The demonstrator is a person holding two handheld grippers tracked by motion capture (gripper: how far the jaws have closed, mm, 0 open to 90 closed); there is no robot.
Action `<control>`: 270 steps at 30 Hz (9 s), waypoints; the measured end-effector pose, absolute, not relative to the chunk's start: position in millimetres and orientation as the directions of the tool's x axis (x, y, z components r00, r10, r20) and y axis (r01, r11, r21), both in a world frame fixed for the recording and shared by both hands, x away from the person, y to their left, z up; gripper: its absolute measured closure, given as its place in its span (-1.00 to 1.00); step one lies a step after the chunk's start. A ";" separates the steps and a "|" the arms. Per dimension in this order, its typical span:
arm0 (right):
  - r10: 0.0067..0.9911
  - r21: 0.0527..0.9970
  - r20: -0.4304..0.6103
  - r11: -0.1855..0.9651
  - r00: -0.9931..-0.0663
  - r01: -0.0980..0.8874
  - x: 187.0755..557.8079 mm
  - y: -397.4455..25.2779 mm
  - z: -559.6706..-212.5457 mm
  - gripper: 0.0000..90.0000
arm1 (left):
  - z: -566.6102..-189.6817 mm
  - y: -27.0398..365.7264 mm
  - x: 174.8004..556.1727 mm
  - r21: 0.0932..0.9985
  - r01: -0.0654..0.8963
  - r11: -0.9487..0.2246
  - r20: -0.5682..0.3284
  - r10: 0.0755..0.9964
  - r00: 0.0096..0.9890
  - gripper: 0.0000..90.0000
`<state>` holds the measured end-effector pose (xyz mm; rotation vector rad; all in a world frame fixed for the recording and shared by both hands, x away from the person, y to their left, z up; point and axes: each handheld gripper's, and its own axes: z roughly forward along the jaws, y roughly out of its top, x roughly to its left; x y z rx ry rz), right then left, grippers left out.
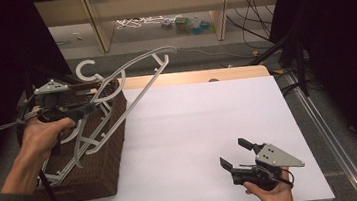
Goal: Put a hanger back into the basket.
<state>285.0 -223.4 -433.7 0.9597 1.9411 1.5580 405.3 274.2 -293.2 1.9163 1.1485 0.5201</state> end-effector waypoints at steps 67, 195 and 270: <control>0.757 0.968 0.074 0.102 -0.649 0.229 286.4 -222.2 -435.6 -0.65 | -370.9 423.1 383.8 0.807 0.580 -0.109 -0.075 0.956 0.283 0.82; 0.765 0.973 0.033 0.122 -0.644 0.195 287.3 -222.7 -435.2 -0.65 | -360.9 262.8 347.7 0.913 0.399 -0.083 -0.138 0.858 0.494 -0.53; 0.757 0.967 0.073 0.105 -0.649 0.232 280.7 -224.8 -434.6 -0.65 | -427.5 182.2 290.6 0.965 0.224 -0.136 -0.057 0.726 0.686 -0.64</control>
